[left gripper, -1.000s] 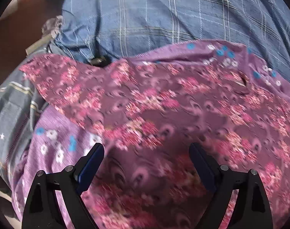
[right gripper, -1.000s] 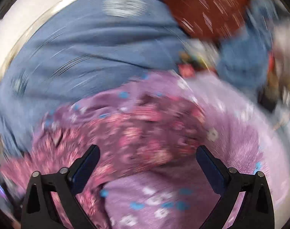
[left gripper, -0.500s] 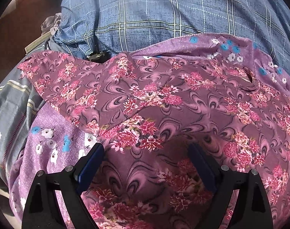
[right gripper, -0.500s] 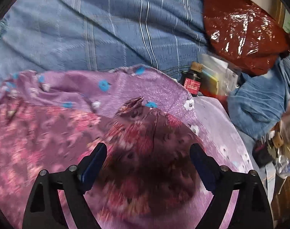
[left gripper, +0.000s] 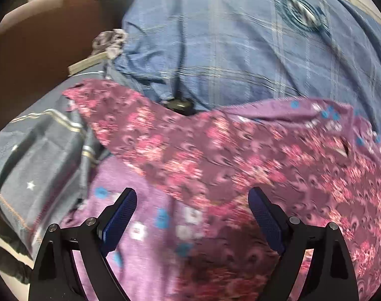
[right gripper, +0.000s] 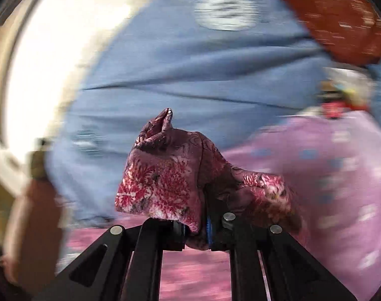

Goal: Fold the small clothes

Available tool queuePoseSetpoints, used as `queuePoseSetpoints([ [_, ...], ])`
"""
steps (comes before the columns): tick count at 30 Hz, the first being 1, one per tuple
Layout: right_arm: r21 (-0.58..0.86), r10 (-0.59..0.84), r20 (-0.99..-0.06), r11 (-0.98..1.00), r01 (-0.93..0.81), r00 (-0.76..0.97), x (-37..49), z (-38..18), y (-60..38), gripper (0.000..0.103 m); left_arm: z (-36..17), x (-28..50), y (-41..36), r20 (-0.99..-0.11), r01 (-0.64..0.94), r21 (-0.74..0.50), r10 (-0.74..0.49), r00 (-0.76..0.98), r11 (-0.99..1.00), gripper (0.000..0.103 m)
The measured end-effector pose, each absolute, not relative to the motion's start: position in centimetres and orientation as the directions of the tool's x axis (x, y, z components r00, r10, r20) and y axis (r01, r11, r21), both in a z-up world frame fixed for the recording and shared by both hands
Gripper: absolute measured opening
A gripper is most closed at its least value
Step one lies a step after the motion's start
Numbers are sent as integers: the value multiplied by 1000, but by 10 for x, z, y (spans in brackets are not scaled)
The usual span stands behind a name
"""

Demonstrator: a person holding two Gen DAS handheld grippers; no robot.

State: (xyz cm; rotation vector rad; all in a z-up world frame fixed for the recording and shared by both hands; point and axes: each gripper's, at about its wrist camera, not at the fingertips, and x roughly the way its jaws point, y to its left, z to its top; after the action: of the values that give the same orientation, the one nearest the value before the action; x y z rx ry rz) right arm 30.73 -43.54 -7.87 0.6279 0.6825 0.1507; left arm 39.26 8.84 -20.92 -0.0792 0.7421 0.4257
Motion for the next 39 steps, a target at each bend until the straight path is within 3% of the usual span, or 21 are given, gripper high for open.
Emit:
queuePoseSetpoints([
  [5,607,480,-524,790,-87,704,347,-68,-317,11,-200,379,137,-660,-504,73,421,623,861,90],
  [12,708,617,-533,700,-96,579,425,-156,-181,18,-196,370,204,-675,-634,0,468,571,774,90],
  [14,742,644,-535,668,-60,547,439,-183,-150,31,-197,371,213,-685,-652,-21,464,561,758,90],
  [15,756,656,-537,654,-43,530,445,-195,-139,54,-197,372,215,-690,-654,-30,458,561,756,90],
  [16,768,666,-539,640,-24,516,446,-204,-131,67,-197,374,215,-693,-652,-35,452,562,757,90],
  [21,779,719,-546,624,-55,430,436,-222,-119,68,-194,380,217,-685,-638,-22,453,570,770,90],
  [26,626,572,-624,774,-97,533,412,-203,-168,68,-197,377,229,-709,-680,-30,463,531,733,90],
  [29,522,466,-691,850,-64,553,407,-213,-188,56,-204,377,242,-738,-728,-41,470,484,685,90],
  [31,536,483,-704,842,-56,520,411,-227,-190,36,-209,377,250,-757,-754,-53,466,458,655,90],
  [35,493,480,-745,864,-103,463,425,-249,-159,33,-213,379,266,-782,-778,-93,438,443,621,90],
  [37,453,464,-773,881,-135,432,432,-263,-134,36,-213,381,274,-787,-784,-113,427,445,610,90],
  [39,349,377,-862,926,-142,338,439,-290,-113,36,-214,384,284,-794,-791,-122,419,440,600,90],
])
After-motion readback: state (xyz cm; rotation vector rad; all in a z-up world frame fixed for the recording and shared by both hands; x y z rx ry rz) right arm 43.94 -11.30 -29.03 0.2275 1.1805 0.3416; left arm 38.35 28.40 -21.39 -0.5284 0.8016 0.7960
